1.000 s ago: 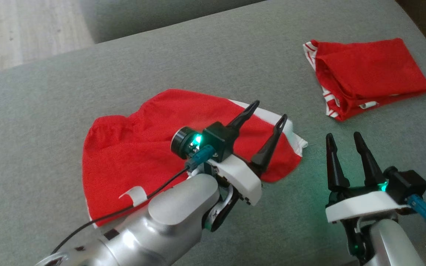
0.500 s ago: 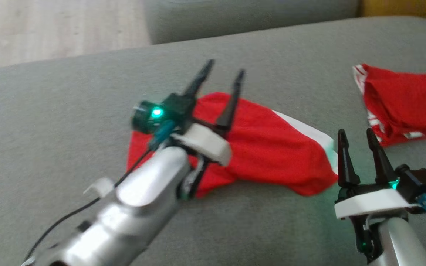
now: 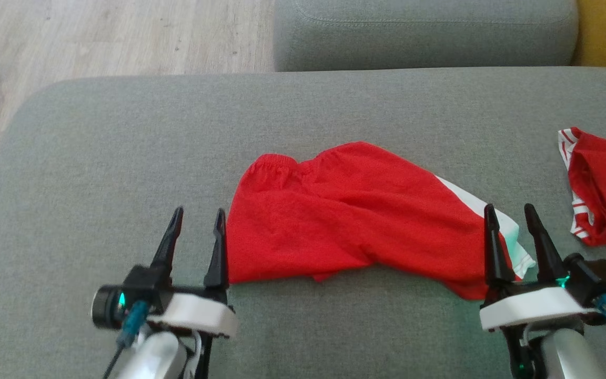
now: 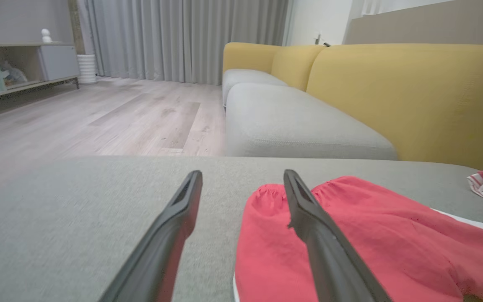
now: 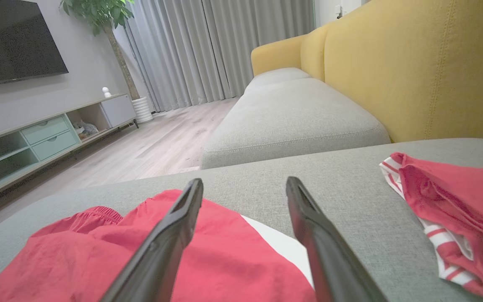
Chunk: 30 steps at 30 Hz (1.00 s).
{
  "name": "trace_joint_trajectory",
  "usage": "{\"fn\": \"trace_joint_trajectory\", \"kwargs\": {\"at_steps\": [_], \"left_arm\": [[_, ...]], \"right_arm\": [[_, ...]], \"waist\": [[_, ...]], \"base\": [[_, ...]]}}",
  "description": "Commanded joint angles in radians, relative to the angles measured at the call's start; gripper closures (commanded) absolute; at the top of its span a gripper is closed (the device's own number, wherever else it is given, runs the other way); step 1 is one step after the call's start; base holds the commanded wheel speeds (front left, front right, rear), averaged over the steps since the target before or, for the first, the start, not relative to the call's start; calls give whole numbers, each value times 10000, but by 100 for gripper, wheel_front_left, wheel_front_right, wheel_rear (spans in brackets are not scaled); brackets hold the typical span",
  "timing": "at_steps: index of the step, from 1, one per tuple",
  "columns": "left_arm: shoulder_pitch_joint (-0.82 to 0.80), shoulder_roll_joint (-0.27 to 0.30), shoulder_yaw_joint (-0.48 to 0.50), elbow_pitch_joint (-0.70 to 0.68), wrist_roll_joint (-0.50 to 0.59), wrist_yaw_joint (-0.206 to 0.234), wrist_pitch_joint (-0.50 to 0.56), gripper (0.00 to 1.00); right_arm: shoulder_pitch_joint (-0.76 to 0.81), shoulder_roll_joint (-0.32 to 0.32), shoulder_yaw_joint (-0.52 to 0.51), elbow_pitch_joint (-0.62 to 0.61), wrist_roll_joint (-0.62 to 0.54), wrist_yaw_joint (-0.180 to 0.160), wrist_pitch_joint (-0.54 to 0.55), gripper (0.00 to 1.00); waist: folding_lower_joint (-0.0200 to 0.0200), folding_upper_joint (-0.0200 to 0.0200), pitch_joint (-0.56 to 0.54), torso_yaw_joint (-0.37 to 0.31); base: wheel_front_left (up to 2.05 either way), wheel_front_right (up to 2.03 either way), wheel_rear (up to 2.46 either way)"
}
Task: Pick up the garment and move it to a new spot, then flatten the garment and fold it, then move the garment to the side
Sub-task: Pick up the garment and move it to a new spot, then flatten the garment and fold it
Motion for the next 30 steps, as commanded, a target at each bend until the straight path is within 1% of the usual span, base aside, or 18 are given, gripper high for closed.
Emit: {"fn": "trace_joint_trajectory", "kwargs": {"at_steps": [1,6,7,11,14,18,20,24,25,26,30], "left_arm": [[-75,-111,670,-449,249,-35,-94,0],[163,-643,1091,-495,937,-510,-95,0],[163,-643,1091,-495,937,-510,-95,0],[-4,-955,1401,-434,1343,-867,-95,0],[-144,-1138,1611,-334,1554,-1118,-95,0],[-298,-1380,1753,-102,1775,-1426,-95,0],[-364,-1486,1796,8,1856,-1562,-95,0],[-483,-1633,1903,192,1989,-1754,-95,0],[-501,-1658,1932,222,2015,-1788,-95,0],[-516,-1697,1989,274,2056,-1845,-95,0],[-485,-1737,2112,331,2135,-1925,-95,0]], "right_arm": [[-149,-49,244,-256,-45,-7,-109,0],[-287,-49,228,-218,-220,-7,-109,0],[-287,-49,228,-218,-220,-7,-109,0],[-959,-49,236,-104,-625,-7,-109,0],[-1790,-118,236,549,-979,-7,211,0],[-3113,-524,-50,1869,-931,-7,1324,0],[-3683,-729,-78,2591,-651,-7,1988,0],[-4412,-1313,427,3805,-76,-7,3033,0],[-4509,-1444,654,4025,96,-7,3232,0],[-4623,-1661,1137,4316,532,-7,3481,0],[-4640,-2004,2104,4458,1551,-7,3619,0]], "waist": [[1,0,3,20],[1,0,181,150],[1,0,181,150],[1,0,560,239],[1,0,918,345],[1,0,1339,581],[1,0,1504,714],[1,0,1697,976],[1,0,1716,1029],[1,0,1725,1112],[1,0,1677,1185]], "base": [[0,0,0],[0,0,0],[0,0,0],[0,0,0],[0,0,0],[0,0,0],[0,0,0],[0,0,0],[0,0,0],[0,0,0],[0,0,0]]}}
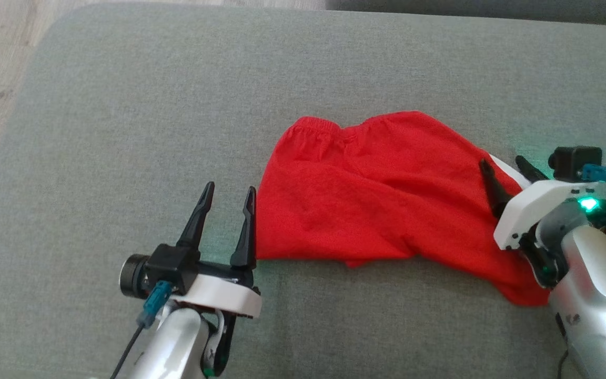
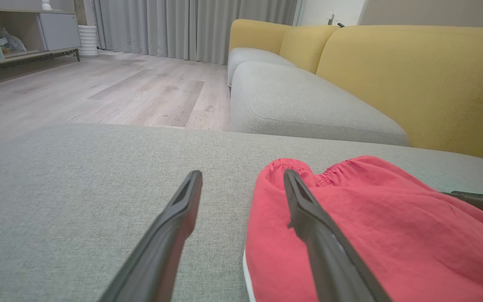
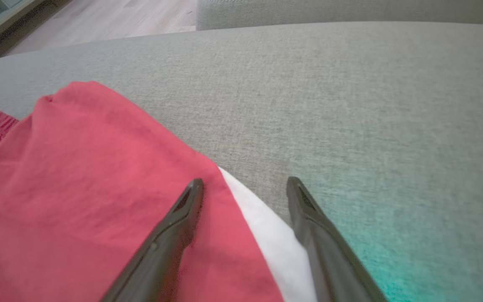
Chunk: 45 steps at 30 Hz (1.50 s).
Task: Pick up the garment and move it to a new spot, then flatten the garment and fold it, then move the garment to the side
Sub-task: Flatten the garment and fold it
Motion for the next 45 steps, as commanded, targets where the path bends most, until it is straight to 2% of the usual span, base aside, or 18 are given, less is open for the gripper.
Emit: {"fn": "trace_joint_trajectory", "kwargs": {"at_steps": [1,8,9,10,14,20,21,26,29,32,36,41,45], "left_arm": [[-315,11,427,-255,101,-20,-95,0],[-292,-7,530,-186,207,-86,-95,0],[-289,-8,524,-188,201,-85,-95,0],[-281,-9,515,-187,192,-82,-95,0],[-228,-10,492,-164,171,-52,-95,0],[-137,-11,445,-118,127,-28,-95,0],[-137,-11,445,-118,127,-28,-95,0],[-55,-11,421,-104,58,-25,-95,0],[74,-12,460,-75,3,-16,-95,0],[223,-12,562,-75,18,-7,-95,0],[350,-12,723,-142,81,-10,-95,0],[429,-12,735,-256,46,16,-95,0],[493,-12,717,-294,-4,26,-95,0]], "right_arm": [[-137,-107,398,-193,264,-7,66,0],[-31,-620,1952,-156,1536,-7,322,0],[-80,-738,2093,-135,1600,-7,241,89],[-149,-834,2180,-105,1673,-7,121,100],[-589,-1219,2367,-38,1862,-7,-461,100],[-1627,-2300,2204,150,1648,-7,-1398,100],[-1627,-2300,2204,150,1648,-7,-1398,100],[-2926,-3111,1827,543,849,-7,-2062,100],[-3852,-3323,1601,811,103,-7,-2454,100],[-4742,-3103,1134,937,-465,-7,-2904,100],[-5324,-2445,796,761,-1102,-7,-3273,100],[-4766,-1500,1535,60,-1594,-7,-3424,100],[-3645,-667,2695,-506,-1737,-7,-3314,100]], "waist": [[-1,0,-28,3],[-1,0,-137,-34],[-1,0,-153,-49],[-1,0,-177,-67],[-1,0,-307,-155],[-1,0,-596,-219],[-1,0,-596,-219],[-1,0,-918,-189],[-1,0,-1217,-184],[-1,0,-1496,-227],[-1,0,-1733,-272],[-1,0,-1775,-297],[-1,0,-1691,-328]], "base": [[0,0,0],[0,0,0],[0,0,0],[0,0,0],[0,0,0],[0,0,0],[0,0,0],[0,0,0],[0,0,0],[0,0,0],[0,0,0],[0,0,0],[0,0,0]]}}
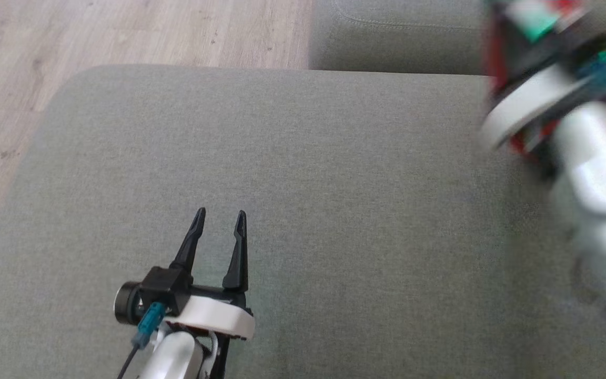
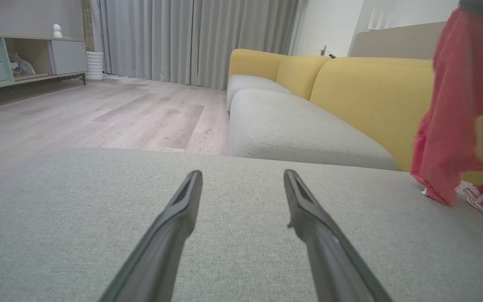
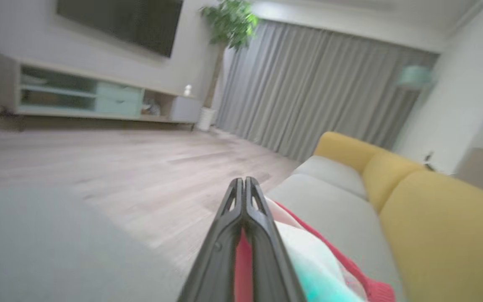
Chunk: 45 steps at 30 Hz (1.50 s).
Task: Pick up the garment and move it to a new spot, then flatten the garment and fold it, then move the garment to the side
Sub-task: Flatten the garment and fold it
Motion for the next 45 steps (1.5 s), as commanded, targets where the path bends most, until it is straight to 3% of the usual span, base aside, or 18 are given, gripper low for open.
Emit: {"fn": "trace_joint_trajectory", "kwargs": {"at_steps": [1,8,10,11,12,20,26,30,33,38,45], "left_arm": [[-226,15,368,-349,-39,47,-95,0],[-378,15,312,-264,-92,66,-95,0],[-402,15,291,-220,-103,53,-95,0],[-407,15,288,-200,-110,55,-95,0],[-406,15,292,-183,-115,61,-95,0],[-381,15,331,-134,-161,81,-95,0],[-280,14,427,-215,-173,125,-95,0],[-176,14,552,-317,-129,144,-95,0],[-94,14,602,-378,-104,132,-95,0],[-122,14,494,-291,-42,7,-95,0],[-334,14,413,-259,-3,-41,-95,0]], "right_arm": [[444,328,512,-387,-47,-7,93,100],[3094,1627,3695,-596,498,-7,588,100],[3400,1730,4112,-553,681,-7,647,99],[3488,1745,4272,-544,747,-7,649,13],[3548,1762,4306,-530,869,-7,636,0],[3768,1654,2499,-895,1443,-7,-85,0],[4858,1668,-603,-1955,1044,-7,-336,0],[6167,2159,-2912,-2989,244,-7,-351,0],[7148,2477,-3930,-3554,-562,-7,-353,0],[7991,2688,-4478,-3845,-901,-7,-354,0],[7458,2700,-3708,-3060,88,-7,90,0]], "waist": [[1,0,32,-13],[1,0,144,-80],[1,0,155,-145],[1,0,157,-191],[1,0,161,-248],[1,0,73,-693],[1,0,-104,-1134],[1,0,-184,-1423],[1,0,-199,-1601],[1,0,-135,-1676],[1,0,234,-1355]], "base": [[0,0,0],[0,0,0],[0,0,0],[0,0,0],[0,0,0],[0,0,0],[0,0,0],[0,0,0],[0,0,0],[0,0,0],[0,0,0]]}}
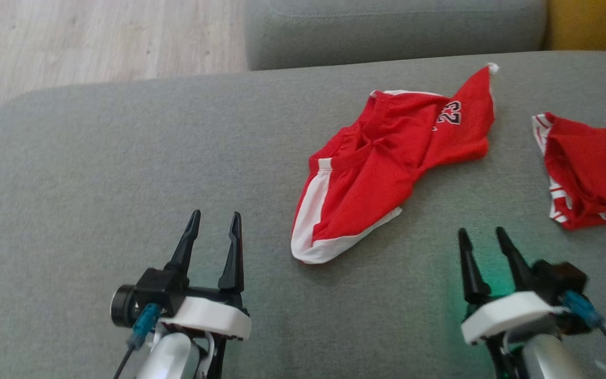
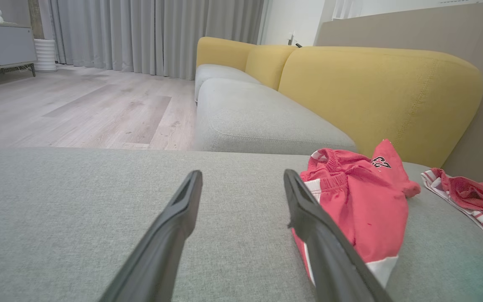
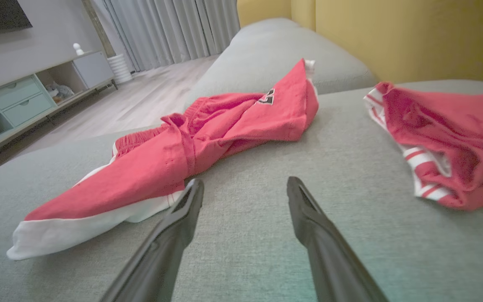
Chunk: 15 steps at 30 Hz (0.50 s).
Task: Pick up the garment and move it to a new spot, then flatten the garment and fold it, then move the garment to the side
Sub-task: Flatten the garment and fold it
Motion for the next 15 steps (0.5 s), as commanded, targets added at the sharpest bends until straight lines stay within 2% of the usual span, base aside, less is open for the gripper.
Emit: {"fn": "trace_joint_trajectory", "kwargs": {"at_steps": [1,8,15], "left_arm": [[-451,14,239,-269,85,-27,-95,0],[-649,14,152,-211,95,-43,-95,0],[-871,14,35,-174,81,-42,-95,0]], "right_arm": [[-644,6,438,-34,141,-7,160,0],[-1775,7,1078,1263,650,-7,716,0],[-2812,8,1401,2623,675,-7,851,0]], "waist": [[0,0,174,188],[0,0,652,680],[0,0,966,1051]], "base": [[0,0,0],[0,0,0],[0,0,0]]}}
